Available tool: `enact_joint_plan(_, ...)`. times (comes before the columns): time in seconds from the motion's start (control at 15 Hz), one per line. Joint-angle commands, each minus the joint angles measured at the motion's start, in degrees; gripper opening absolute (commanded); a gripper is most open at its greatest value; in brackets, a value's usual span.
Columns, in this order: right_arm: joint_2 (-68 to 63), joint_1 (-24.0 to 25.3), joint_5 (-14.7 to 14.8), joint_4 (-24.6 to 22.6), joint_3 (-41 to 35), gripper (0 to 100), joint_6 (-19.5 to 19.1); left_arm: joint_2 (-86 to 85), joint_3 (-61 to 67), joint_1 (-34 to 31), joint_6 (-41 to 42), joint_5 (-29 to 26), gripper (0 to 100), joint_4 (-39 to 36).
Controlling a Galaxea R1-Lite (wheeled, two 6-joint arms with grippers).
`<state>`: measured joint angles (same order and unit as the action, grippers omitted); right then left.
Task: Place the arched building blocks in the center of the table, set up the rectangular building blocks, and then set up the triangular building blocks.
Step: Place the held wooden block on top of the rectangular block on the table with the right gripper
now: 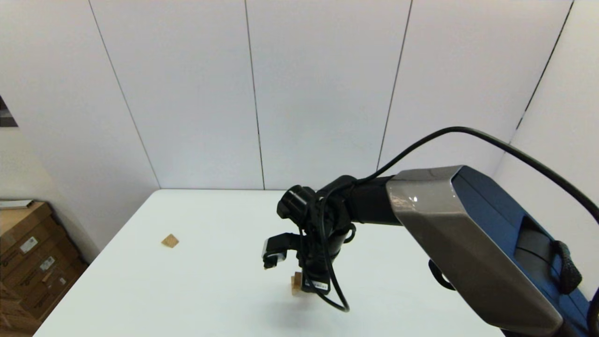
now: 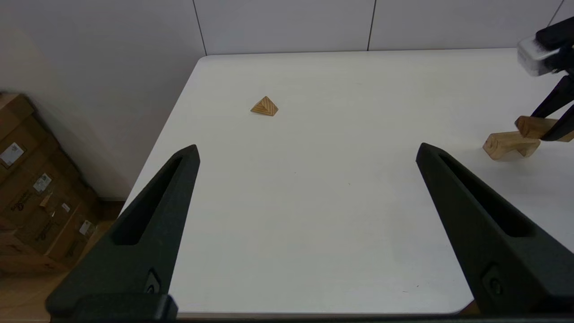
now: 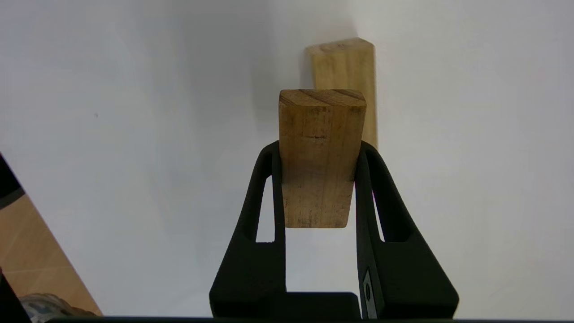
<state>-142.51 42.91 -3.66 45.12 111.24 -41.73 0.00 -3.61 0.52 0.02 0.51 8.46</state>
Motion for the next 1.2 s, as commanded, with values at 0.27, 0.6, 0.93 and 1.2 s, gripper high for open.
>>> enact_joint_plan(0.27, -2.5, -0.5, 0.0, -1.6, 0.2, 0, 0.5, 0.1, 0.0, 0.0, 0.0, 0.0, 100, 0.1)
enact_joint_plan(0.6, -2.4, -0.7, 0.1, -2.1, 0.4, 0, 1.9, 0.1, 0.0, 0.0, 0.0, 0.0, 100, 0.1)
enact_joint_plan(0.93, -2.5, -0.5, 0.1, -3.8, 0.4, 0, 2.8, 0.1, 0.0, 0.0, 0.0, 0.0, 100, 0.1)
enact_joint_plan(1.2, -2.6, -0.4, 0.1, -3.8, 0.4, 0, 2.8, 0.1, 0.0, 0.0, 0.0, 0.0, 100, 0.1)
